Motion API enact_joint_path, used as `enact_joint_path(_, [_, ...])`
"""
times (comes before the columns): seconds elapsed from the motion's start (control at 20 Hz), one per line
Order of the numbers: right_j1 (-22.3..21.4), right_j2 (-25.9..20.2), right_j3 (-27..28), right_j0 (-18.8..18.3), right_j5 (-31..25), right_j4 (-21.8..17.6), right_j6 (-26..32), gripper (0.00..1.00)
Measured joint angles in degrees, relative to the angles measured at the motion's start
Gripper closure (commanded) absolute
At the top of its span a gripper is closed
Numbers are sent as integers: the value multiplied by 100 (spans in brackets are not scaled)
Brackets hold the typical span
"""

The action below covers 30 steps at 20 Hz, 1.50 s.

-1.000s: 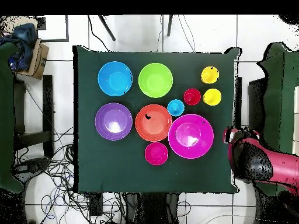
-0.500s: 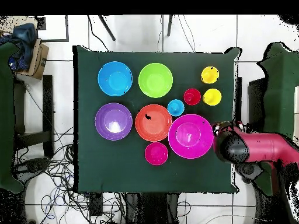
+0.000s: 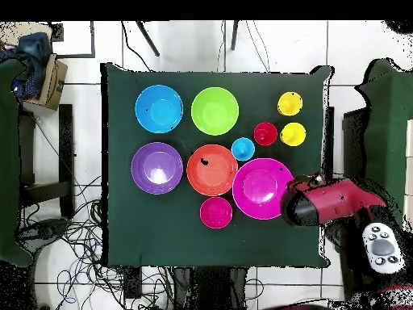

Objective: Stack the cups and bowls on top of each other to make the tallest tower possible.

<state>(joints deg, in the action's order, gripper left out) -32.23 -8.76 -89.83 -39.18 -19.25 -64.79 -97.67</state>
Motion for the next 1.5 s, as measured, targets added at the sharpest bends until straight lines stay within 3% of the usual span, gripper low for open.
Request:
enact_joint_path(0.3, [436, 897, 352, 692, 349, -391, -752, 0])
enact_joint_path(0.6, [393, 1043, 362, 627, 538, -283, -1083, 0])
enact_joint_path(0.75, [224, 850, 283, 280, 564, -98, -1083, 0])
enact_joint_path(1.1, [-333, -385, -192, -1477, 534, 663, -951, 0])
enact_joint_path(1.5, [-573, -1425, -605, -2512, -48, 1214, -268, 0])
